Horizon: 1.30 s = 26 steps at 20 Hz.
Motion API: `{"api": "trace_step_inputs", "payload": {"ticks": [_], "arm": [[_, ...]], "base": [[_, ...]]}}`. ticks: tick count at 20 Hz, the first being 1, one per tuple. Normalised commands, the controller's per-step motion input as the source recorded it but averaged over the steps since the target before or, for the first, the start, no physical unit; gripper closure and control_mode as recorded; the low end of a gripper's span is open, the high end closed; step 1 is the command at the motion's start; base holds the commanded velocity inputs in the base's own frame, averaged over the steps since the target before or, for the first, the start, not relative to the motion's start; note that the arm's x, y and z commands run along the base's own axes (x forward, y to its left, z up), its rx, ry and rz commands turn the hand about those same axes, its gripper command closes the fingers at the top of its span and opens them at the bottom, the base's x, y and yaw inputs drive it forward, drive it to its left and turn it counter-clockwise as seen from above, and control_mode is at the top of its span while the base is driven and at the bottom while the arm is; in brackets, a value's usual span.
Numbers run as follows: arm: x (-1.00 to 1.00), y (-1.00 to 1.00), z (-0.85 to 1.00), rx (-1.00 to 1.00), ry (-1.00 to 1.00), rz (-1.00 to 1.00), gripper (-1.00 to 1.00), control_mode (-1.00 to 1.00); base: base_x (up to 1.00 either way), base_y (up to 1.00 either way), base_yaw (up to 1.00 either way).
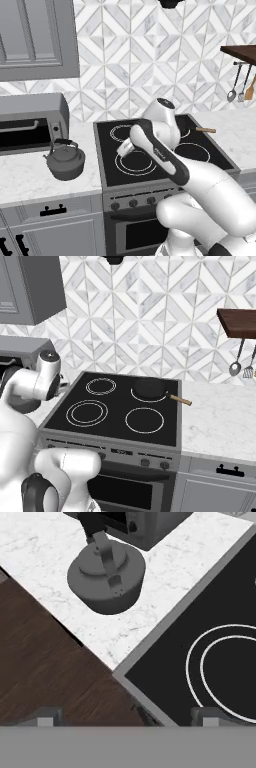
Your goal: Pick the kettle from the counter and place it on a stove burner. Then turn the burner on.
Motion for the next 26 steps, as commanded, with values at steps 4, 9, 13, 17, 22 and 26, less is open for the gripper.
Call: {"api": "trace_step_inputs", "payload": {"ticks": [4,9,13,17,22,26], "arm": [[0.0,0.34,0.0,0.33,0.0,0.0,-1.0,-1.0],[0.0,0.51,-0.1,0.1,0.0,0.0,-1.0,-1.0],[-0.01,0.65,-0.09,0.0,-0.01,0.02,-1.0,-1.0],[-0.13,0.61,0.0,0.0,-0.01,0.03,-1.0,-1.0],[-0.08,0.44,0.0,0.03,0.0,0.06,-1.0,-1.0],[0.0,0.29,0.0,0.05,0.0,0.05,-1.0,-1.0]], "base": [[0.0,0.0,0.0],[0.0,0.0,0.0],[0.0,0.0,0.0],[0.0,0.0,0.0],[0.0,0.0,0.0],[0.0,0.0,0.0]]}}
